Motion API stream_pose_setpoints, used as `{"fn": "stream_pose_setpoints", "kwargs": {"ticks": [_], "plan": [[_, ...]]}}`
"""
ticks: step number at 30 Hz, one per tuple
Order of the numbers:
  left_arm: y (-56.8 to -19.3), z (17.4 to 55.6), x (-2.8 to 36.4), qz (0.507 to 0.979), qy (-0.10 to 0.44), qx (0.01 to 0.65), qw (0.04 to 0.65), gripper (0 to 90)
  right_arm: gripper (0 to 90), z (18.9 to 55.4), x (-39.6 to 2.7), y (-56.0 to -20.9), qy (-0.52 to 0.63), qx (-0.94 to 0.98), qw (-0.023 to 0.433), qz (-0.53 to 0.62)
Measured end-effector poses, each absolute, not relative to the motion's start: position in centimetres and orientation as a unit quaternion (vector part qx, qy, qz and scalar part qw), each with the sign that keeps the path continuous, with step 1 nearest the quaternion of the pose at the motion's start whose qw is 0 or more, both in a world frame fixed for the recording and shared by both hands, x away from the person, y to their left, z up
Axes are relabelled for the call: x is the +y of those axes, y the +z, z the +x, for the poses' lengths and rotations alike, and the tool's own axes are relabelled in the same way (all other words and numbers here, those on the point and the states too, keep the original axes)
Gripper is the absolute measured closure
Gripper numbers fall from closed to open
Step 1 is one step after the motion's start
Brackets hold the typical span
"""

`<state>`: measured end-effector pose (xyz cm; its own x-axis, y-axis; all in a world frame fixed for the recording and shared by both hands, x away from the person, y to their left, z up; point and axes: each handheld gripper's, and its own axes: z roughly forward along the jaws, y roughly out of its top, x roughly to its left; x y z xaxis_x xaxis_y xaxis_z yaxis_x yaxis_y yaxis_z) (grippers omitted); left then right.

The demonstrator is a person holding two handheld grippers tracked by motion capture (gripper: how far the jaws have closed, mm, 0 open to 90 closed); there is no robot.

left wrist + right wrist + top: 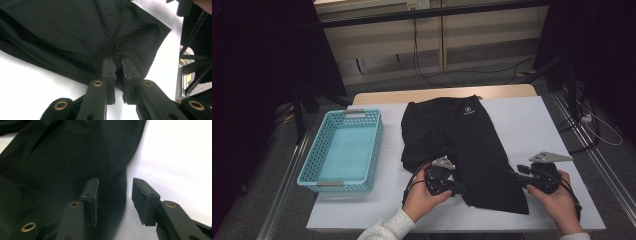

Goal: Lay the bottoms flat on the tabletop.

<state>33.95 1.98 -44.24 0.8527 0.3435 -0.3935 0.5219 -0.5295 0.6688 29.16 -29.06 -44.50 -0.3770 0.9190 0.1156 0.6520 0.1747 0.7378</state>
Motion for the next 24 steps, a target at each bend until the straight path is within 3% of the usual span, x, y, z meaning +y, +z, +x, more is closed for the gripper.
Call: {"fn": "stream_pose_setpoints", "kwargs": {"ticks": [4,8,18,24], "plan": [[-44.3,34.0,2.1,0.871,-0.107,0.246,0.412,83.4,63.7,30.7,-27.8,-45.1,0.353,0.751,0.176,0.53],[-44.3,34.1,2.1,0.869,-0.108,0.248,0.415,84.5,89.5,31.3,-28.0,-45.3,0.349,0.742,0.169,0.546],[-44.3,34.1,1.8,0.865,-0.11,0.247,0.422,83.9,89.1,31.6,-30.3,-45.7,0.361,0.705,0.173,0.585],[-44.0,34.3,2.4,0.863,-0.105,0.255,0.424,67.6,73.4,31.2,-30.4,-45.9,0.362,0.706,0.186,0.579]]}}
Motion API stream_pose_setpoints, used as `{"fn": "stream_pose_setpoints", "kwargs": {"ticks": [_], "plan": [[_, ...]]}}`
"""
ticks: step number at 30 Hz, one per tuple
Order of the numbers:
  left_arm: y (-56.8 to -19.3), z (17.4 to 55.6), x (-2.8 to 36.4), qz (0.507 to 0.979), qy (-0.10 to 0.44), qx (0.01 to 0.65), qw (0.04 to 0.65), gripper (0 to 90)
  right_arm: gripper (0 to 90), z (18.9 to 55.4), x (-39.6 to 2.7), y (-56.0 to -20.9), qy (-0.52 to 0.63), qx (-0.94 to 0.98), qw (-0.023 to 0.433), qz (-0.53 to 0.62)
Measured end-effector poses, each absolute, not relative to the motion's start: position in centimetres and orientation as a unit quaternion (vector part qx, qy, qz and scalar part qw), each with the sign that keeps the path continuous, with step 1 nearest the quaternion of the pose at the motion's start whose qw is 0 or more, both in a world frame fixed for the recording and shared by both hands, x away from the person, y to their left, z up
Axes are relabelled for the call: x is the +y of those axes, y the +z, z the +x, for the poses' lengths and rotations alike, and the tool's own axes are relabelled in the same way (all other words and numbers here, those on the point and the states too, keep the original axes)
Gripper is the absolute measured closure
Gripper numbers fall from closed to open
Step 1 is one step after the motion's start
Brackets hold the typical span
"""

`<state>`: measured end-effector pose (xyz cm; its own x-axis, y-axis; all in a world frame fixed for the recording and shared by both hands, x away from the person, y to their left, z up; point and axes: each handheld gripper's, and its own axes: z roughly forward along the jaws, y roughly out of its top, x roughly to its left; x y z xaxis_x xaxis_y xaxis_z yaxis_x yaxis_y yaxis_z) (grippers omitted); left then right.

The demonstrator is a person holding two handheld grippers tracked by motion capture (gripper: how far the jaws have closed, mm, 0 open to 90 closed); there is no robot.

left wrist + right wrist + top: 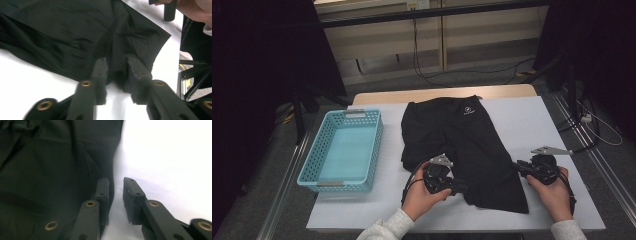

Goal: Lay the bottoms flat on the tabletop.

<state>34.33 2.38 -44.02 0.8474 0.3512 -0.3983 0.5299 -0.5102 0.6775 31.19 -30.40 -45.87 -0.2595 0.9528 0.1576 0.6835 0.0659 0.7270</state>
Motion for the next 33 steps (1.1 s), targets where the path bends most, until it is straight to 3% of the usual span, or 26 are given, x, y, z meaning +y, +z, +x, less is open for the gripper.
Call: {"fn": "stream_pose_setpoints", "kwargs": {"ticks": [6,11,23,29,33], "plan": [[-43.5,34.4,2.8,0.86,-0.102,0.26,0.428,59.7,56.4,29.4,-30.1,-45.4,0.357,0.725,0.17,0.564],[-43.3,34.0,3.1,0.864,-0.105,0.253,0.423,60.7,52.2,26.9,-29.3,-45.1,0.347,0.743,0.161,0.549],[-44.4,32.9,2.5,0.876,-0.113,0.237,0.405,60.7,52.4,24.8,-29.3,-45.1,0.342,0.752,0.161,0.54],[-45.3,32.7,1.8,0.88,-0.124,0.233,0.395,66.8,57.8,24.6,-29.2,-44.9,0.324,0.766,0.168,0.53],[-45.3,32.4,1.3,0.877,-0.147,0.232,0.395,76.7,59.1,24.6,-29.3,-44.9,0.324,0.765,0.167,0.531]]}}
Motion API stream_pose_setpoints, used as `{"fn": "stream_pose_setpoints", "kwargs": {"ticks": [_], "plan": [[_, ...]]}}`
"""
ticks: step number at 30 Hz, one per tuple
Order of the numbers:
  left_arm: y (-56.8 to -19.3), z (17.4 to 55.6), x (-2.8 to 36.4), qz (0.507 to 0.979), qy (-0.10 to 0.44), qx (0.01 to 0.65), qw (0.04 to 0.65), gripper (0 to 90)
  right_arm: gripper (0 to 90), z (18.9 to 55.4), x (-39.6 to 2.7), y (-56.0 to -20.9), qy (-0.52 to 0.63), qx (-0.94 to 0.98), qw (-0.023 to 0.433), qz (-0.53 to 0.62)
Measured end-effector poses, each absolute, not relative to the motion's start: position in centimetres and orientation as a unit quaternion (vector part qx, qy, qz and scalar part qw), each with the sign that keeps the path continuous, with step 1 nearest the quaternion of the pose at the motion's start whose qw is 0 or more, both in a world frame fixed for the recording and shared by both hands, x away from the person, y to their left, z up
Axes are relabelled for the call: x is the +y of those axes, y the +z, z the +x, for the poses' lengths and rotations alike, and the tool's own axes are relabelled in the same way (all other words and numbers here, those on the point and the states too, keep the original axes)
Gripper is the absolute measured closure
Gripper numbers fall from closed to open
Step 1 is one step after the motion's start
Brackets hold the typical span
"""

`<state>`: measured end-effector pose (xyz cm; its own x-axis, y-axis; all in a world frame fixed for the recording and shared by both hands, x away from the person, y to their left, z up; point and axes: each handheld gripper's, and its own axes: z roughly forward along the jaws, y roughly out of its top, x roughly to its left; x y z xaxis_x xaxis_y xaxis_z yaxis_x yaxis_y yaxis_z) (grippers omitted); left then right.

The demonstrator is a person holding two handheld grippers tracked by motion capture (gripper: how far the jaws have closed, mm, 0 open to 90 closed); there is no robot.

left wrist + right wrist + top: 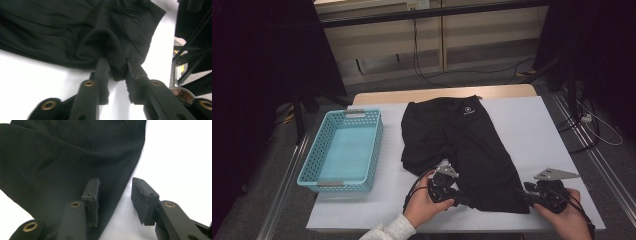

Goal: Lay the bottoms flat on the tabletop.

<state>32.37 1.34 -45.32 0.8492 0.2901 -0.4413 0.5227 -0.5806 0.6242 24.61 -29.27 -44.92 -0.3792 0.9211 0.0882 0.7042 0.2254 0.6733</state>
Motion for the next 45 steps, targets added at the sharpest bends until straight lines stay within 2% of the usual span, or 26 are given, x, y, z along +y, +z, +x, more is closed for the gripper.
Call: {"fn": "stream_pose_setpoints", "kwargs": {"ticks": [4,6,7,15,17,18,20,22,24,26,28,30,32,38,42,45], "plan": [[-44.5,32.0,1.2,0.871,-0.167,0.228,0.402,86.5,68.7,24.6,-29.2,-44.8,0.315,0.771,0.17,0.527],[-43.9,31.9,1.2,0.868,-0.173,0.229,0.406,87.5,85.4,24.5,-29.3,-44.7,0.319,0.775,0.156,0.523],[-43.7,31.9,1.3,0.866,-0.175,0.23,0.408,87.7,88.3,24.5,-29.2,-44.7,0.324,0.777,0.146,0.52],[-43.3,32.3,1.8,0.856,-0.189,0.241,0.417,87.5,90.0,24.6,-30.1,-44.1,0.33,0.77,0.146,0.526],[-43.7,32.3,1.7,0.857,-0.185,0.243,0.415,84.0,90.0,24.7,-30.4,-44.5,0.326,0.77,0.147,0.528],[-43.8,32.3,1.7,0.858,-0.183,0.245,0.413,81.5,89.9,24.7,-30.5,-44.6,0.316,0.771,0.152,0.531],[-43.9,32.5,1.8,0.86,-0.169,0.25,0.412,74.6,84.5,24.8,-30.5,-44.7,0.318,0.769,0.161,0.531],[-44.0,32.7,1.9,0.858,-0.163,0.254,0.414,71.8,78.7,24.7,-30.4,-44.6,0.315,0.776,0.169,0.52],[-44.1,32.9,2.0,0.86,-0.153,0.256,0.413,65.2,76.8,24.6,-29.9,-44.2,0.324,0.778,0.175,0.508],[-44.3,33.2,2.1,0.861,-0.148,0.261,0.41,59.1,70.0,24.6,-29.1,-43.8,0.343,0.779,0.177,0.495],[-44.2,33.4,2.3,0.86,-0.131,0.266,0.414,49.6,67.3,24.6,-28.2,-43.7,0.357,0.783,0.166,0.482],[-44.0,33.7,2.7,0.862,-0.121,0.266,0.414,45.1,64.9,24.6,-27.0,-43.8,0.369,0.788,0.155,0.468],[-43.7,34.1,3.1,0.868,-0.094,0.271,0.406,36.1,64.2,24.7,-25.7,-43.7,0.384,0.794,0.137,0.45],[-43.1,35.1,4.4,0.865,-0.055,0.283,0.41,27.6,58.0,24.9,-22.7,-44.1,0.387,0.814,0.125,0.415],[-42.6,35.8,5.6,0.864,-0.029,0.294,0.408,25.4,56.7,25.4,-22.0,-44.3,0.396,0.81,0.116,0.416],[-42.3,36.3,6.4,0.861,-0.009,0.305,0.408,22.3,56.1,25.8,-22.2,-44.3,0.38,0.812,0.135,0.421]]}}
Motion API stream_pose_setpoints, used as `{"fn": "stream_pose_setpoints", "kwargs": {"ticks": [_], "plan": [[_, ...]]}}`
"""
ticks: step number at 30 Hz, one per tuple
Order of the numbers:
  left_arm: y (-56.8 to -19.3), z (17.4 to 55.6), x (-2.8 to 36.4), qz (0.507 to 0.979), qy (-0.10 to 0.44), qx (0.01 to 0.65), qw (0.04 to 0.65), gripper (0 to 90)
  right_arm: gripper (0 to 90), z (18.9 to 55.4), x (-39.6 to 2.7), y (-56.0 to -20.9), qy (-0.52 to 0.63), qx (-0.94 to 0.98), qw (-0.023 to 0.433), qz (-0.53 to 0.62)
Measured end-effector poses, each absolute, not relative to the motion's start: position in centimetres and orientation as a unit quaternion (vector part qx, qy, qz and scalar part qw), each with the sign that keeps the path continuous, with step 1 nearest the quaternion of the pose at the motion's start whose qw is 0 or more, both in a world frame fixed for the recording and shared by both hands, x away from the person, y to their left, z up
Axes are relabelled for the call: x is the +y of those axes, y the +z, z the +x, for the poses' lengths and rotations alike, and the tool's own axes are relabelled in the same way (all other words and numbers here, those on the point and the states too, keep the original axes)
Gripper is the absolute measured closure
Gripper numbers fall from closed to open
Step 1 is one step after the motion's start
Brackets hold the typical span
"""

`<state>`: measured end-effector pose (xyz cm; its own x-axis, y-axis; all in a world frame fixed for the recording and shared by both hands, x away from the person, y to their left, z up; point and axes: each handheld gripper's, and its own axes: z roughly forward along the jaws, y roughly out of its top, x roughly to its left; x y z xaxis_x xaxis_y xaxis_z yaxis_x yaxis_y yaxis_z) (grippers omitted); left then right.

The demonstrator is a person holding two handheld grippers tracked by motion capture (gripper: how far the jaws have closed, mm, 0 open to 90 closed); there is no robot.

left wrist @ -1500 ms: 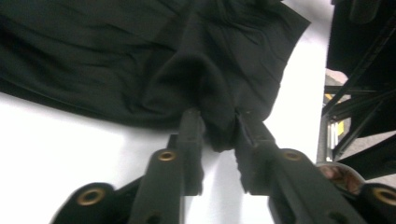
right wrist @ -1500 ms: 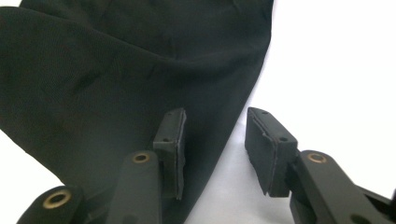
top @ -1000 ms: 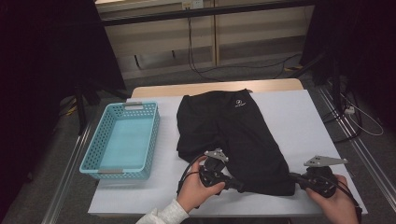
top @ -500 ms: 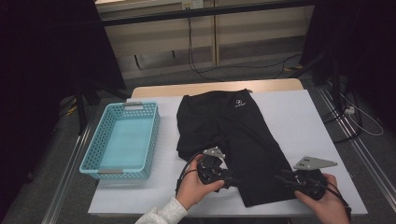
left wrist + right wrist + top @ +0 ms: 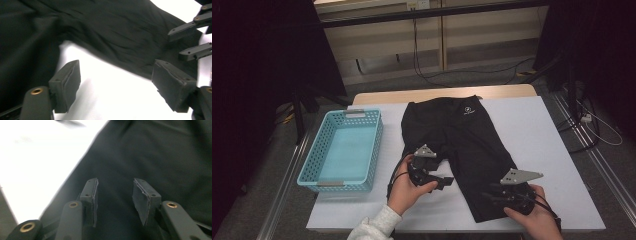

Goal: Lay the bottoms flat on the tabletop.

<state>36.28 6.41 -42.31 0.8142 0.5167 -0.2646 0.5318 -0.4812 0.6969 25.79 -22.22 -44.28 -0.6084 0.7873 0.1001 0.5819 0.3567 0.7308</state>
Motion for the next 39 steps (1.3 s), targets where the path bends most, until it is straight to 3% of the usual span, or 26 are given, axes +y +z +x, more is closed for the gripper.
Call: {"fn": "stream_pose_setpoints", "kwargs": {"ticks": [7,13,18,24,29,39], "plan": [[-42.2,37.1,7.6,0.861,0.005,0.31,0.403,19.5,48.4,27.0,-26.9,-44.3,0.354,0.765,0.209,0.495],[-42.4,37.8,8.5,0.859,0.014,0.324,0.395,17.8,48.4,28.8,-28.9,-44.1,0.355,0.736,0.233,0.528],[-42.4,38.3,9.5,0.852,0.027,0.339,0.398,18.2,51.9,30.5,-29.7,-44.9,0.345,0.732,0.216,0.547],[-42.2,38.6,10.3,0.844,0.031,0.353,0.403,18.3,68.4,31.4,-29.7,-45.7,0.344,0.735,0.192,0.552],[-41.9,38.7,10.8,0.841,0.034,0.359,0.403,18.3,88.8,31.2,-29.2,-45.6,0.347,0.749,0.177,0.536],[-41.5,38.9,11.8,0.842,0.051,0.363,0.395,18.4,89.7,30.7,-31.2,-45.6,0.362,0.729,0.156,0.56]]}}
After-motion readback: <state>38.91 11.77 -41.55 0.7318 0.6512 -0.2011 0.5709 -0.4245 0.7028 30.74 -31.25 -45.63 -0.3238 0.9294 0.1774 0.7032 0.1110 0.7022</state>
